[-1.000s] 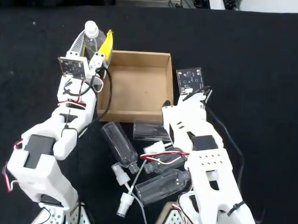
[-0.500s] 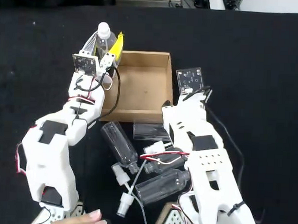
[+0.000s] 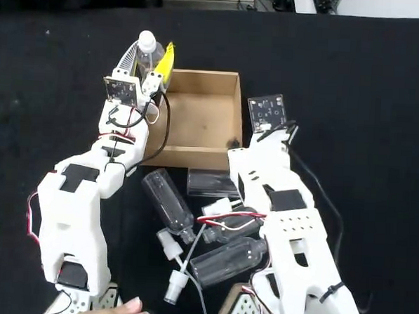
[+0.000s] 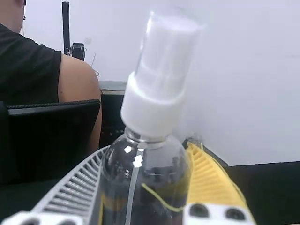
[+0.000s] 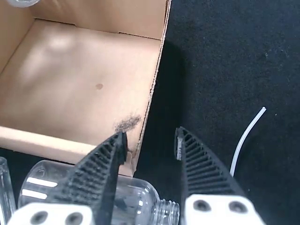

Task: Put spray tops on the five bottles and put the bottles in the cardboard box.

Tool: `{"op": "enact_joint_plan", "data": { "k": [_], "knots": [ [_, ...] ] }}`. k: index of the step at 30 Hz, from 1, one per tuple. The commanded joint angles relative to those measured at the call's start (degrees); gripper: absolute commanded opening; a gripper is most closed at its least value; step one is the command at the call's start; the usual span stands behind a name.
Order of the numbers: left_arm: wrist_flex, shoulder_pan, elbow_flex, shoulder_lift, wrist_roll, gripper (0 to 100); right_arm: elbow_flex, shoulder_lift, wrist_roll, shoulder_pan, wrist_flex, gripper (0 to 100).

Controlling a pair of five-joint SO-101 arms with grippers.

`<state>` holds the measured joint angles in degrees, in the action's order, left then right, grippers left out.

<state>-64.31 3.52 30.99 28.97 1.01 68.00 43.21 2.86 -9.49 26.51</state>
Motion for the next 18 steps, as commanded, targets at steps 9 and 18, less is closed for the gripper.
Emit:
{"op": "enact_joint_plan", "data": {
  "k": [9, 18],
  "knots": [
    [0.3, 0.7, 7.4, -11.8, 0.6, 3, -0.6, 2.3, 0.3, 1.2, -1.8, 15.5],
    [2.2, 0.5, 11.0, -12.5, 0.6, 3, -0.6, 2.2, 0.3, 1.2, -1.8, 15.5]
  ]
}}
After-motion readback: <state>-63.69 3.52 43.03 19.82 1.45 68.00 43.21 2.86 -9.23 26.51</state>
